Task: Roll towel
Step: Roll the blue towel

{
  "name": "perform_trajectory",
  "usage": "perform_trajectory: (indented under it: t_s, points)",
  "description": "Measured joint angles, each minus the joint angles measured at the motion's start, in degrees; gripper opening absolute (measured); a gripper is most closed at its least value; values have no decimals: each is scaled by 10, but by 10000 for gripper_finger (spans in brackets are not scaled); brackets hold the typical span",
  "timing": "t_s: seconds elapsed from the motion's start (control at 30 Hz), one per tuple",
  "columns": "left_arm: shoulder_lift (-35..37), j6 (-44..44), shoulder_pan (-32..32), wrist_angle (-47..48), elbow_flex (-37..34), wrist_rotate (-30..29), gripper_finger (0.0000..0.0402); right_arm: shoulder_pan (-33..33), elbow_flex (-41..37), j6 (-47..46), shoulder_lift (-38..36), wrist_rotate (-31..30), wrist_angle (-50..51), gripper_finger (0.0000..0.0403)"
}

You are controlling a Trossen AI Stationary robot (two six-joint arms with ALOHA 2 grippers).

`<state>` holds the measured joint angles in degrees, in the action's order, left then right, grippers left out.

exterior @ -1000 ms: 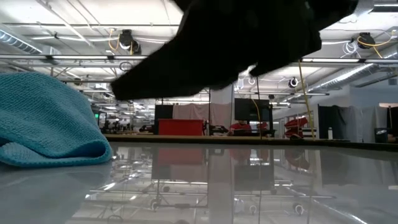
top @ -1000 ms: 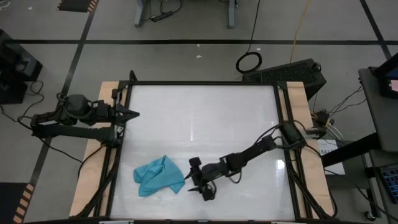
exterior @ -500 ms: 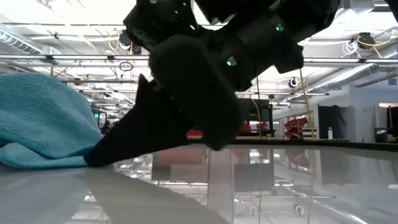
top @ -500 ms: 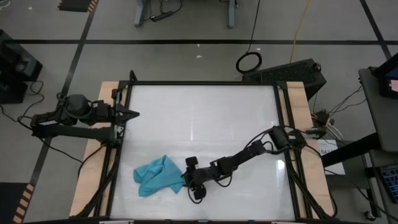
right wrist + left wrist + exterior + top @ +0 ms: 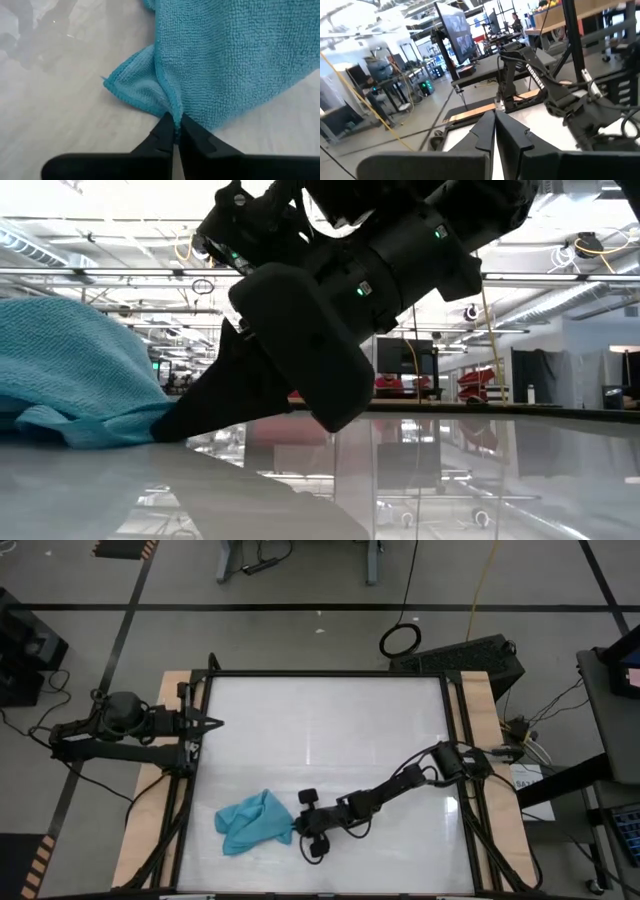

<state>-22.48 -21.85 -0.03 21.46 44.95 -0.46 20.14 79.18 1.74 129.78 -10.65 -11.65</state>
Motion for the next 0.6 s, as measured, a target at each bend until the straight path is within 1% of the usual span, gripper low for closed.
perform_trajectory:
  t_s: [0.17, 0.27, 0.33, 0.6]
  points:
    - [0, 4, 0, 1, 0, 0, 22, -1, -1, 4, -33, -7, 75, 3]
    - [0, 4, 0, 1, 0, 0, 22, -1, -3, 9, -63, -24, 133, 2]
    - [0, 4, 0, 1, 0, 0, 22, 0, -3, 9, -91, -35, 168, 2]
    - [-3, 5, 0, -13, 0, 2, 22, 0, -3, 13, -205, -30, 290, 1]
